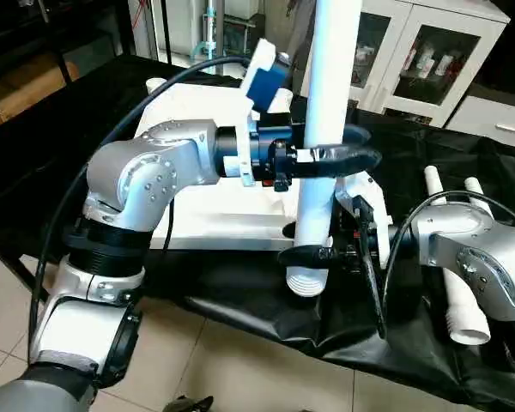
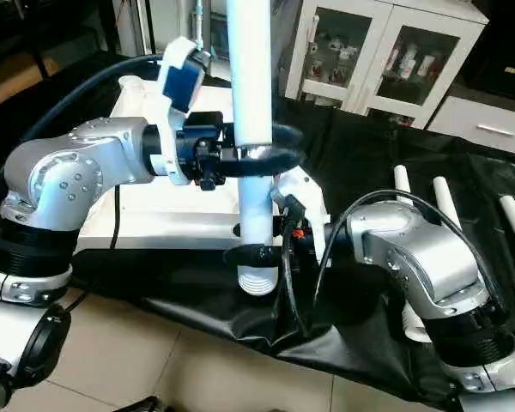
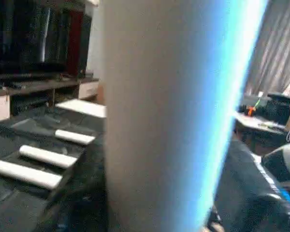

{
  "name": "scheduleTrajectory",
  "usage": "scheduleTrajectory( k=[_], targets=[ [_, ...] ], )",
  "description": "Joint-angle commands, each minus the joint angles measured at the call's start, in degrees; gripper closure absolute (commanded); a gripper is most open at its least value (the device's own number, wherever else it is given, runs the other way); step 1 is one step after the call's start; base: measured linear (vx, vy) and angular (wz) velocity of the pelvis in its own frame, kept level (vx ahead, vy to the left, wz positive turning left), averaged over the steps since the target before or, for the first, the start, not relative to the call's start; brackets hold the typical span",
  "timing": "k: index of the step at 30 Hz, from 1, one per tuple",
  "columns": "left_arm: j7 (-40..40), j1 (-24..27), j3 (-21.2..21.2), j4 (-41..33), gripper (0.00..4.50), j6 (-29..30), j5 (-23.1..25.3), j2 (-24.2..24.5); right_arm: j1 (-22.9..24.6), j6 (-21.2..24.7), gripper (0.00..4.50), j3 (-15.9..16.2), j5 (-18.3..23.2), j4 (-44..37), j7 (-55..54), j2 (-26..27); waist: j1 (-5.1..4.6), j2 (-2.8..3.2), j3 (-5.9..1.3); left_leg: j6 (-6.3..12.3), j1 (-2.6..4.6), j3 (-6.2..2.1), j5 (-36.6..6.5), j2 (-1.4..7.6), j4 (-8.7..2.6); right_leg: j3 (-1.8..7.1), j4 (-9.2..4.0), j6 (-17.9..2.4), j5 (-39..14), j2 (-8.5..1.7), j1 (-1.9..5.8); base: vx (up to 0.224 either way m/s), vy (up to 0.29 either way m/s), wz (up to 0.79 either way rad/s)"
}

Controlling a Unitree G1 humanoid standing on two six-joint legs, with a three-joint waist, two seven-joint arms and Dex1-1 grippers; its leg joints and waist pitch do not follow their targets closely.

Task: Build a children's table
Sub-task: Pick table leg

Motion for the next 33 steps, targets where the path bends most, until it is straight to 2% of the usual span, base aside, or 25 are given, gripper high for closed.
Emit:
scheduleTrajectory(
  k=[1,2,3,4,5,9,11,12,13,14,15,17,18,20,21,22,23,25,26,27,28,29,31,32,33],
  targets=[
    [0.11,-0.61,1.17,0.23,1.46,-1.32,-0.59,-0.38,0.67,0.14,2.61,-2.19,-0.14,0.15,-1.28,-0.19,0.06,1.05,-4.55,-0.27,0.17,-1.6,-4.56,3.84,-3.92,4.0,-4.14,-9.74,-9.56,-5.79,4.1,0.0,0.0,0.0],
    [-0.01,-0.32,1.58,0.47,1.22,-1.44,-0.73,-0.26,0.91,0.23,2.61,-2.72,-0.02,0.01,-1.7,-0.18,0.12,1.37,-4.53,-0.26,0.19,-1.63,-4.63,3.82,-3.93,4.0,-4.12,-9.67,-9.66,-5.82,4.09,0.0,0.0,0.0],
    [-0.35,0.24,2.68,0.72,1.19,-1.26,-1.53,0.06,1.45,0.49,2.61,-3.9,0.2,-0.32,-2.46,-0.32,0.14,1.82,-4.52,-0.32,0.21,-1.64,-4.84,3.79,-3.9,4.01,-4.18,-9.67,-9.71,-5.8,4.04,0.0,0.0,0.0],
    [-0.75,0.73,3.66,0.93,1.19,-1.0,-2.41,0.36,1.98,0.66,2.61,-5.01,0.36,-0.54,-3.09,-0.54,0.12,1.5,-4.54,-0.36,0.22,-1.58,-5.09,3.73,-3.88,4.02,-4.18,-9.59,-9.68,-5.76,4.12,0.0,0.0,0.0],
    [-1.08,1.19,4.36,0.83,1.19,-0.7,-3.17,0.64,2.46,0.81,2.61,-5.83,0.5,-0.84,-3.6,-0.71,0.17,1.47,-4.57,-0.24,0.16,-1.56,-4.85,3.69,-3.9,4.02,-4.15,-9.65,-9.46,-5.77,4.19,0.0,0.0,0.0],
    [-1.8,2.78,5.12,-0.76,1.19,-0.08,-4.1,1.58,3.44,0.73,2.61,-9.2,-0.03,0.18,-7.11,-0.57,0.12,1.77,-4.5,-0.07,0.17,-1.51,-5.34,3.59,-3.92,3.93,-4.41,-9.05,-11.74,-5.66,4.1,0.0,0.0,0.0],
    [-1.85,4.61,5.1,-1.37,1.19,0.0,-3.35,2.97,3.76,0.25,2.61,-11.35,-0.61,1.56,-9.68,-0.22,0.16,2.35,-4.48,0.03,0.23,-1.58,-4.97,3.58,-3.95,3.94,-4.42,-8.68,-12.32,-5.69,3.96,0.0,0.0,0.0],
    [-1.88,4.91,5.11,-1.47,1.19,0.01,-3.25,3.2,3.84,0.16,2.61,-11.61,-0.69,1.68,-9.98,-0.17,0.05,2.1,-4.47,-0.05,0.18,-1.5,-5.21,3.6,-3.98,3.96,-4.55,-8.7,-13.0,-5.74,3.98,0.0,0.0,0.0],
    [-2.07,6.1,4.94,-1.91,1.19,-0.05,-2.72,4.2,4.16,-0.08,2.62,-12.64,-0.93,2.06,-11.16,0.04,0.06,2.15,-4.45,-0.17,0.25,-1.47,-5.23,3.52,-3.96,3.95,-4.57,-8.55,-13.53,-5.67,3.89,0.0,0.0,0.0],
    [-2.98,9.42,2.02,-3.33,1.19,-2.09,1.28,7.82,5.06,-0.14,2.62,-14.28,-1.43,2.24,-13.51,0.63,0.17,2.54,-4.55,-0.18,0.22,-1.53,-5.25,3.52,-3.98,3.96,-4.54,-8.13,-14.12,-5.75,3.92,0.0,0.0,0.0],
    [-3.2,10.25,1.12,-3.64,1.19,-2.82,2.53,8.76,5.27,-0.2,2.62,-14.56,-1.62,2.26,-14.02,0.74,-0.21,2.44,-4.41,0.08,-0.08,-1.57,-4.96,3.53,-4.22,4.01,-4.56,-6.63,-14.45,-5.38,3.91,0.0,0.0,0.0],
    [-3.35,13.99,-2.69,-5.02,1.19,-6.4,8.32,12.52,6.36,-0.08,2.62,-15.52,-2.37,1.92,-16.37,1.35,-0.25,2.87,-4.62,0.03,0.19,-1.66,-4.41,3.62,-4.22,4.04,-4.48,-5.98,-13.87,-5.35,3.73,0.0,0.0,0.0],
    [2.56,16.38,-1.7,-4.36,1.19,-9.68,12.09,11.3,7.45,-0.35,2.62,-15.91,-3.43,1.2,-19.31,2.87,-0.36,3.08,-4.52,-0.05,0.37,-1.49,-4.93,3.57,-4.2,3.97,-4.59,-6.24,-13.86,-5.24,3.53,0.0,0.0,0.0],
    [8.85,17.31,-0.35,-3.51,1.19,-11.56,14.75,9.27,7.97,-0.89,2.62,-16.31,-4.71,1.02,-22.36,4.37,-0.4,3.47,-4.57,-0.49,0.32,-1.57,-5.89,3.57,-4.13,3.85,-4.72,-6.97,-14.25,-5.47,3.69,0.0,0.0,0.0],
    [14.63,17.84,0.64,-2.86,1.19,-12.94,17.19,7.4,8.32,-1.5,2.62,-16.73,-6.04,1.07,-25.24,5.71,-0.63,3.35,-4.4,-0.85,0.37,-1.5,-6.8,3.76,-4.14,3.84,-5.0,-7.43,-14.17,-5.29,3.39,0.0,0.0,0.0],
    [21.37,19.07,1.35,-2.69,1.19,-15.9,20.78,5.06,8.93,-2.78,2.62,-17.31,-7.42,1.03,-28.32,7.4,-0.58,3.21,-4.52,-0.89,0.53,-1.55,-7.21,3.61,-4.11,3.73,-5.0,-7.38,-14.75,-5.36,3.59,0.0,0.0,0.0],
    [26.97,20.4,2.05,-3.03,1.19,-14.6,22.01,2.95,9.49,-3.36,2.62,-17.71,-8.96,1.16,-32.07,9.07,-0.61,3.18,-4.52,-0.98,0.19,-1.66,-6.93,3.84,-4.21,3.82,-4.85,-7.36,-14.05,-5.4,3.7,0.0,0.0,0.0],
    [36.07,25.08,3.61,-5.42,1.19,-17.92,25.67,-1.53,11.72,-8.41,2.62,-16.04,-15.01,0.14,-38.56,10.66,-0.94,2.42,-4.44,-1.16,0.28,-1.52,-7.57,3.71,-4.2,3.72,-5.22,-6.61,-16.09,-5.57,3.75,0.0,0.0,0.0],
    [37.35,26.06,3.83,-5.95,1.19,-18.72,26.27,-2.23,12.26,-9.57,2.62,-15.45,-16.45,-0.19,-39.6,10.64,-0.85,2.46,-4.55,-1.21,0.16,-1.59,-6.95,3.83,-4.21,3.84,-5.04,-6.29,-15.92,-5.7,3.86,0.0,0.0,0.0],
    [38.53,27.12,4.03,-6.51,1.19,-18.92,26.61,-2.81,12.9,-11.16,2.62,-14.6,-18.12,-0.55,-40.38,10.36,-1.02,2.61,-4.69,-0.57,-0.06,-1.52,-5.23,3.51,-4.18,3.92,-4.95,-5.16,-14.87,-5.39,3.83,0.0,0.0,0.0],
    [40.81,28.85,3.74,-7.44,1.19,-18.79,27.99,-3.18,13.86,-11.77,2.62,-14.23,-19.5,-1.16,-41.87,10.6,-1.25,2.27,-4.72,-0.13,-0.12,-1.42,-4.92,3.37,-4.16,3.93,-5.03,-4.78,-14.49,-5.2,3.81,0.0,0.0,0.0],
    [43.57,31.39,2.99,-8.73,1.19,-19.66,30.26,-3.37,15.38,-12.34,2.62,-14.19,-19.95,-2.26,-42.59,11.29,-1.58,1.95,-4.66,0.47,-0.27,-1.43,-4.59,3.33,-4.16,3.91,-4.98,-4.51,-13.71,-5.01,3.69,0.0,0.0,0.0],
    [46.12,33.86,2.51,-9.77,1.19,-21.2,32.91,-3.96,16.79,-12.87,2.62,-14.2,-20.12,-3.35,-43.18,12.22,-1.75,2.31,-4.48,1.33,-0.35,-1.56,-5.29,3.55,-4.26,3.89,-5.1,-4.05,-14.42,-5.14,3.58,0.0,0.0,0.0],
    [49.6,37.39,2.71,-11.29,1.19,-23.52,36.03,-5.03,18.82,-14.18,2.62,-14.44,-18.85,-4.9,-42.67,14.18,-2.03,1.45,-4.45,2.18,-0.48,-1.51,-5.67,3.58,-4.28,3.84,-5.19,-3.47,-15.54,-5.26,3.61,0.0,0.0,0.0],
    [49.83,37.53,2.72,-11.33,1.19,-23.67,36.21,-5.11,18.89,-14.21,2.62,-14.55,-18.65,-4.95,-42.69,14.43,-2.19,1.8,-4.3,2.63,-0.51,-1.47,-6.11,3.53,-4.29,3.83,-5.64,-2.85,-17.42,-5.36,3.38,0.0,0.0,0.0]
  ],
)
